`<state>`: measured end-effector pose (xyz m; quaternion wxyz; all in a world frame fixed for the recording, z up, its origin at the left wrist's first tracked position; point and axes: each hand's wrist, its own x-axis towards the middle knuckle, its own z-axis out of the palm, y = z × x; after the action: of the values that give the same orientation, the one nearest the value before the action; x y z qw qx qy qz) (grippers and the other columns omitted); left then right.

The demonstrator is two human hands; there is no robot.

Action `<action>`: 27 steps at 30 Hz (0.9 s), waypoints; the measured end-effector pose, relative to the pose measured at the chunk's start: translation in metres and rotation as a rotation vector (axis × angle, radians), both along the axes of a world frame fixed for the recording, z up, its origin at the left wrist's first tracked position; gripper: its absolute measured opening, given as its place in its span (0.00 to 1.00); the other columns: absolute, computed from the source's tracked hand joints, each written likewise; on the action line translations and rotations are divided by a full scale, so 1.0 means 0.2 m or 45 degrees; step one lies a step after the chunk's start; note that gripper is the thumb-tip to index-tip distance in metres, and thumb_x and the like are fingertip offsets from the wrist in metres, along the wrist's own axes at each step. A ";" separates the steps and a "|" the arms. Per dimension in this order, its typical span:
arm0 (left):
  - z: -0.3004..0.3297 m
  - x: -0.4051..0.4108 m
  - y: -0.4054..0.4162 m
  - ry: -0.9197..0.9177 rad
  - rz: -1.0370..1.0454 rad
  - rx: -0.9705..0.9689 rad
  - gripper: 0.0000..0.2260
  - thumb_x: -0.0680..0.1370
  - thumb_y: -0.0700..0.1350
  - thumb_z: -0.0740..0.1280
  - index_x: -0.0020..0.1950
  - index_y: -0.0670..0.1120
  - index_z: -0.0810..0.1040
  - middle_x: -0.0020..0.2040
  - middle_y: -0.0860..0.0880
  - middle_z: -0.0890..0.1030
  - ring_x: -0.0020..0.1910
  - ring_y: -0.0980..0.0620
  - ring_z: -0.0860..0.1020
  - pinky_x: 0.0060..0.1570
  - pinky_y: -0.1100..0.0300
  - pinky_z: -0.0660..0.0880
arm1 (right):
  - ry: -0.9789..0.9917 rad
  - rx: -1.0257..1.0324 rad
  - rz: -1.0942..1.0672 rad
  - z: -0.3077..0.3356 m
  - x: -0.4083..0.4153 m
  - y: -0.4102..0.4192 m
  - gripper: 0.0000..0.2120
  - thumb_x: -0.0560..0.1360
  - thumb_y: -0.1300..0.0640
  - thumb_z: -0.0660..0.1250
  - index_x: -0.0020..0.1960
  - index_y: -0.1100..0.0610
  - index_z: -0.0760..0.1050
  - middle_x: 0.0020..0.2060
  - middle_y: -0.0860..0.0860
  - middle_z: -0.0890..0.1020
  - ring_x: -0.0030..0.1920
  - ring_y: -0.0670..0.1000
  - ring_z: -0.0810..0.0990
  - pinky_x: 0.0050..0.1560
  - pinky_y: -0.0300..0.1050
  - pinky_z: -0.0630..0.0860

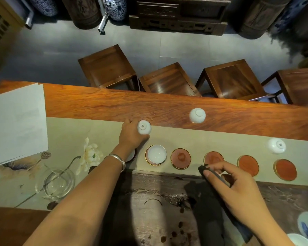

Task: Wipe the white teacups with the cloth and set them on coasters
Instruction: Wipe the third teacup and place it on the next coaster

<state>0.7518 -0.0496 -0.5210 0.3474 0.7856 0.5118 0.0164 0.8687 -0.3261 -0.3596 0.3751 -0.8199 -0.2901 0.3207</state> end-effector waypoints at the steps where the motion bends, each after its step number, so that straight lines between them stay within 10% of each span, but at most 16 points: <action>1: 0.00 0.00 0.00 0.012 -0.001 -0.003 0.33 0.64 0.48 0.80 0.66 0.47 0.74 0.63 0.42 0.70 0.62 0.39 0.71 0.59 0.50 0.71 | 0.002 0.002 0.001 0.00 0.00 0.00 0.04 0.71 0.54 0.71 0.40 0.46 0.80 0.40 0.44 0.83 0.40 0.46 0.81 0.38 0.39 0.73; 20: 0.32 -0.08 -0.13 -0.329 -0.054 0.170 0.26 0.61 0.47 0.79 0.56 0.55 0.76 0.52 0.56 0.76 0.54 0.52 0.69 0.48 0.58 0.64 | -0.049 0.121 0.019 0.12 -0.05 -0.03 0.03 0.72 0.55 0.70 0.41 0.47 0.80 0.38 0.49 0.83 0.40 0.53 0.80 0.43 0.52 0.75; 27: 0.59 -0.21 -0.43 -0.484 -0.112 0.025 0.26 0.62 0.47 0.80 0.57 0.57 0.76 0.53 0.55 0.78 0.50 0.57 0.76 0.47 0.70 0.70 | -0.077 0.249 0.016 0.23 -0.13 -0.10 0.03 0.69 0.55 0.73 0.41 0.48 0.79 0.38 0.49 0.81 0.33 0.45 0.76 0.31 0.32 0.70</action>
<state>0.7092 -0.1353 -0.4032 0.4304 0.7933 0.4021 0.1542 0.8428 -0.3464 -0.3146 0.4424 -0.7869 -0.3364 0.2682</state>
